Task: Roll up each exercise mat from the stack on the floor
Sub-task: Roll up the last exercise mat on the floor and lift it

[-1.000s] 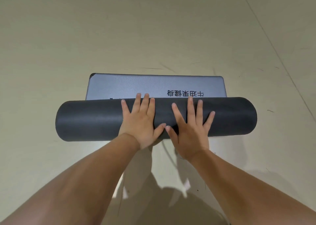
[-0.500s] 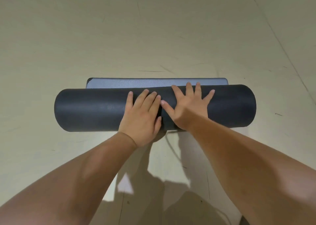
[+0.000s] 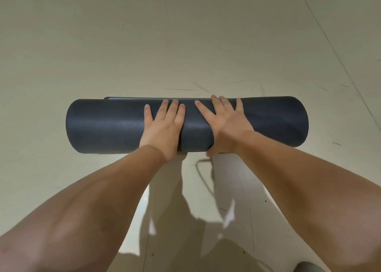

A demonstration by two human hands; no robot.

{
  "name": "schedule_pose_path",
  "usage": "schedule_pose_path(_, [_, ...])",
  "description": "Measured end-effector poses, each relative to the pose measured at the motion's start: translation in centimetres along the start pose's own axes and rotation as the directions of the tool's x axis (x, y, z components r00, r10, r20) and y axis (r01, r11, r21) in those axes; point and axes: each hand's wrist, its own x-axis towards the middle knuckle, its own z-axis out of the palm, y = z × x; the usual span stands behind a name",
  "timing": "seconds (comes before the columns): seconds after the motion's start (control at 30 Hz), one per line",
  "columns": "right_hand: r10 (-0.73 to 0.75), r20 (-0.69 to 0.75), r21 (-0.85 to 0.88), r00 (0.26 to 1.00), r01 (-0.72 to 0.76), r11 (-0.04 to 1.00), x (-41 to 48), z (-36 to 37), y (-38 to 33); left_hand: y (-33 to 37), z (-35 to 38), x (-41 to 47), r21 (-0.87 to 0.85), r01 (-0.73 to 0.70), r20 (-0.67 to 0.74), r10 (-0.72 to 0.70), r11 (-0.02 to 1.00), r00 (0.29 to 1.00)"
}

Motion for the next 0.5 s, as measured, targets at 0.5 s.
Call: schedule_pose_path(0.5, [-0.001,0.216,0.258,0.976,-0.056,0.964,-5.7,-0.8,-3.7,-1.0,-2.1,-4.5,-0.138,-0.209,0.195,0.233,0.968,0.953])
